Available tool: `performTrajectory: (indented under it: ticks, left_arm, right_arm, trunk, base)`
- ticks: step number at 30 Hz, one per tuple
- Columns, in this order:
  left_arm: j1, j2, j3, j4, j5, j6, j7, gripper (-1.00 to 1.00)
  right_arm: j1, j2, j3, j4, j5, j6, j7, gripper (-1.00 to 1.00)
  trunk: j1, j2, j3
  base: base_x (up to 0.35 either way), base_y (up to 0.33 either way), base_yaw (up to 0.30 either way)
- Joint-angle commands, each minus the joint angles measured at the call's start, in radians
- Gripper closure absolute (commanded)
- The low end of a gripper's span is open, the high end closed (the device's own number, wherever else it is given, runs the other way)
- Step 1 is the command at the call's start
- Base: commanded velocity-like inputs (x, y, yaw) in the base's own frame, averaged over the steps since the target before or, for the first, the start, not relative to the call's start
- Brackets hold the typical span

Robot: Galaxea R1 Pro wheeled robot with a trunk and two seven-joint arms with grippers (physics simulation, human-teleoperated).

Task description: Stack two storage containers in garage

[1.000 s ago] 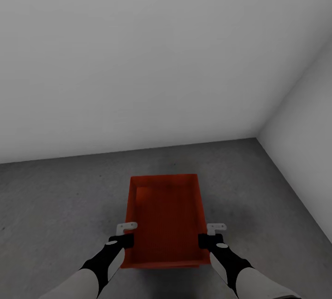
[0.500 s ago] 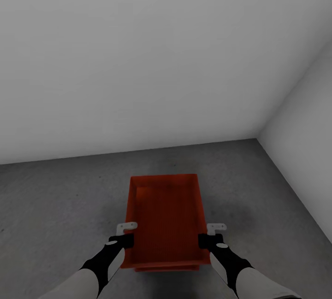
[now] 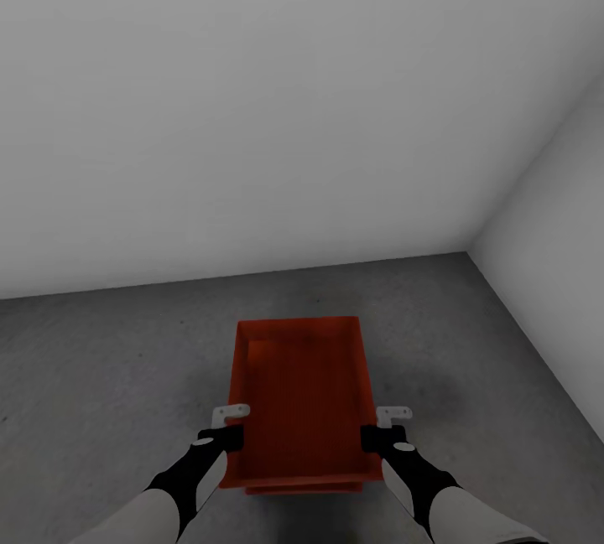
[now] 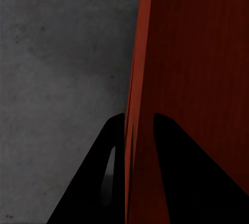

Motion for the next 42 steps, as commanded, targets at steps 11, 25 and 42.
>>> performTrajectory:
  ticks: [11,25,42]
  left_arm:
    - [-0.001,0.030,0.017,-0.006,-0.014,-0.009,0.027,1.00]
    - [-0.001,0.030,0.017,-0.005,-0.013,-0.009,0.027,1.00]
    - [-0.001,0.030,0.017,-0.004,-0.011,-0.009,0.027,1.00]
  right_arm:
    - [0.000,-0.007,-0.015,0.004,-0.010,-0.003,-0.008,1.00]
    - [0.000,-0.006,-0.014,0.004,-0.010,-0.003,-0.008,1.00]
    - [0.000,-0.006,-0.014,0.004,-0.010,-0.003,-0.008,1.00]
  trunk:
    - [0.000,-0.001,-0.001]
    - [0.000,-0.001,-0.001]
    - [0.000,-0.001,-0.001]
  base:
    - [0.000,0.000,-0.107]
    - [0.000,0.004,-0.043]
    - [0.000,0.032,0.000]
